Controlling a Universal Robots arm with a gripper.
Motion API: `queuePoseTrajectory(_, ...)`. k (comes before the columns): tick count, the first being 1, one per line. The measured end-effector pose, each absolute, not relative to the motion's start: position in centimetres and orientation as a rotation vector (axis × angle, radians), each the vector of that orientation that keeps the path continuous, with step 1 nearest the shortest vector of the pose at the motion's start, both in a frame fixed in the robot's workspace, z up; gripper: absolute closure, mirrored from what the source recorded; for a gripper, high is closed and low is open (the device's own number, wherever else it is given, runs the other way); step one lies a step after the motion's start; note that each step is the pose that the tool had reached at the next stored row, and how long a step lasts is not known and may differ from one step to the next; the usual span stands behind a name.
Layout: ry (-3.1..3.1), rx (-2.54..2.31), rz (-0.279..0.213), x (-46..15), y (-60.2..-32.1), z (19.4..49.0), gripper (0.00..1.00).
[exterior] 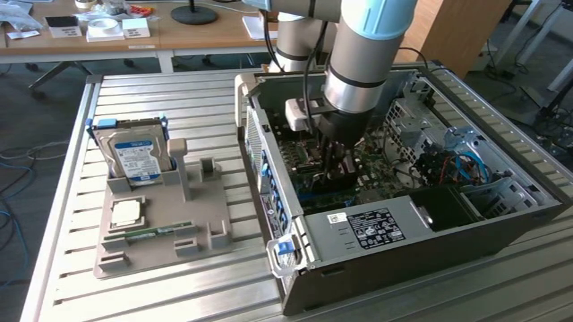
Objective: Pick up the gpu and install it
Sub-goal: 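Insert the gpu into the slot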
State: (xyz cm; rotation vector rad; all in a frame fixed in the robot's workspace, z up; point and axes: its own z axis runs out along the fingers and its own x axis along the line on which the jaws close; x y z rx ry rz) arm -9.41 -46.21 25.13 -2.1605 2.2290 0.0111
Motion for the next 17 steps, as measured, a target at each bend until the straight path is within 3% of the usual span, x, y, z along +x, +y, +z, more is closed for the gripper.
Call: queuePoseTrajectory(17,2.229,-2.160,0.011,-9.65,-46.21,24.98,0.74)
